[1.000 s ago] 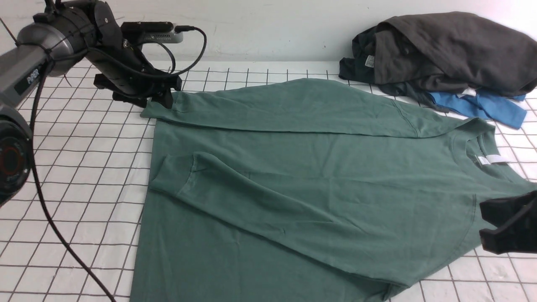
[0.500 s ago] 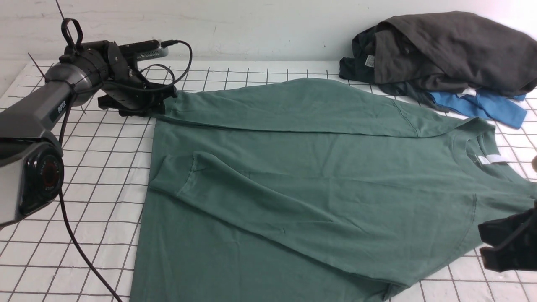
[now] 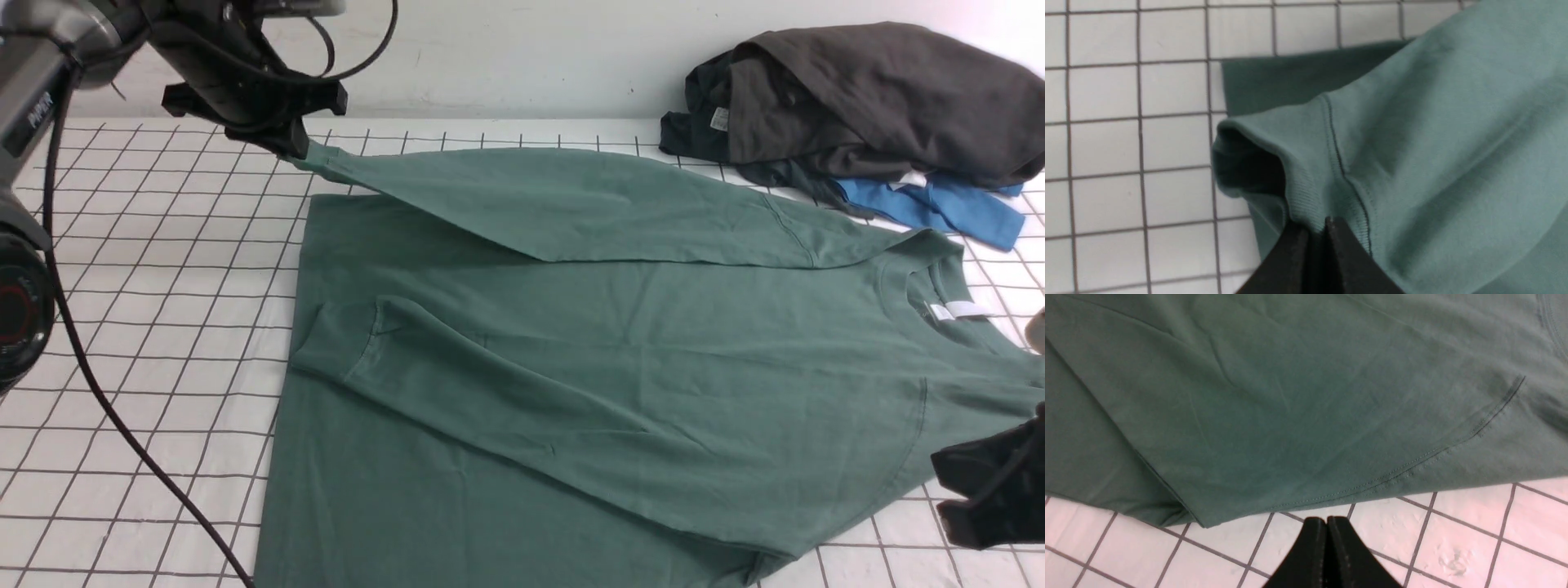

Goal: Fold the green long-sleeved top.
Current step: Use the left arm to drag and drop the cuff onto the cuff closest to the left arm, then use both arms simultaneously to clamp the lower edge of the clothing fabric

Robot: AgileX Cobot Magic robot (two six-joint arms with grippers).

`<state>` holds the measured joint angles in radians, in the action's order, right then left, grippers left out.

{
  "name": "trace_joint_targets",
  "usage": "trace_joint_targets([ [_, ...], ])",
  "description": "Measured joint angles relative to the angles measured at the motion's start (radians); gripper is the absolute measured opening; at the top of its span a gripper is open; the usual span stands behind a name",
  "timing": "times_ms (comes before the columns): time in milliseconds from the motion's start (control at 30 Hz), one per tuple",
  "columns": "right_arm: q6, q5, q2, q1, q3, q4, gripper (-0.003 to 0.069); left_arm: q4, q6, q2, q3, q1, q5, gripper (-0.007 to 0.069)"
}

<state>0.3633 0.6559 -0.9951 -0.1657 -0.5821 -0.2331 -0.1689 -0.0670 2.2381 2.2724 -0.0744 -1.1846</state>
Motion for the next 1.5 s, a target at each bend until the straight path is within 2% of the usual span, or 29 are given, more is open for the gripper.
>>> trace_joint_targets([
  [67, 0.003, -0.001, 0.000, 0.000, 0.000, 0.000, -0.0010, 0.001, -0.026, -0.052, -0.072, -0.014, -0.023, 0.0016],
  [267, 0.004, -0.009, 0.000, 0.000, 0.000, -0.007, -0.0010, 0.051, -0.027, -0.147, -0.459, -0.018, -0.044, 0.0016],
  [333, 0.005, -0.011, 0.000, 0.000, 0.000, -0.016, -0.0010, 0.058, -0.021, -0.149, -0.511, -0.018, -0.045, 0.0017],
  [500, 0.005, -0.013, 0.000, 0.000, 0.000, -0.056, -0.0010, 0.069, -0.006, -0.185, -0.531, -0.050, -0.018, 0.0024],
  [767, 0.005, -0.012, -0.040, 0.000, 0.000, -0.073, -0.0003, 0.084, -0.004, -0.308, -0.515, -0.160, 0.001, 0.0041],
  [867, 0.005, -0.012, -0.066, 0.000, 0.000, -0.072, 0.0004, 0.130, 0.000, -0.309, -0.557, -0.164, 0.001, 0.0078],
  [967, 0.005, -0.041, -0.093, 0.000, 0.000, -0.072, 0.0013, 0.200, 0.003, -0.308, -0.614, -0.164, -0.011, 0.0182],
  [1000, 0.005, -0.043, -0.094, 0.000, 0.000, -0.072, 0.0014, 0.200, 0.003, -0.308, -0.616, -0.164, -0.012, 0.0190],
  [1067, 0.005, -0.062, -0.100, 0.000, 0.000, -0.084, 0.0016, 0.205, -0.002, -0.309, -0.624, -0.164, -0.031, 0.0308],
  [1100, 0.005, -0.062, -0.100, 0.000, 0.000, -0.087, 0.0016, 0.205, -0.002, -0.310, -0.624, -0.164, -0.032, 0.0308],
  [1133, 0.006, -0.055, -0.100, 0.000, 0.000, -0.091, 0.0018, 0.199, -0.003, -0.326, -0.632, -0.164, -0.033, 0.0395],
  [1200, 0.019, -0.033, -0.100, 0.000, 0.000, -0.098, 0.0018, 0.169, -0.003, -0.368, -0.667, -0.164, -0.033, 0.0448],
  [1333, 0.066, 0.018, -0.100, 0.000, 0.000, -0.139, 0.0020, 0.106, -0.042, -0.500, -0.818, -0.195, -0.032, 0.0494],
  [1400, 0.105, 0.025, -0.100, 0.000, 0.000, -0.180, 0.0021, 0.096, -0.096, -0.567, -0.957, -0.238, -0.019, 0.0500],
  [1500, 0.182, 0.033, -0.100, 0.000, 0.000, -0.266, 0.0021, 0.106, -0.215, -0.650, -1.177, -0.319, 0.095, 0.0500],
])
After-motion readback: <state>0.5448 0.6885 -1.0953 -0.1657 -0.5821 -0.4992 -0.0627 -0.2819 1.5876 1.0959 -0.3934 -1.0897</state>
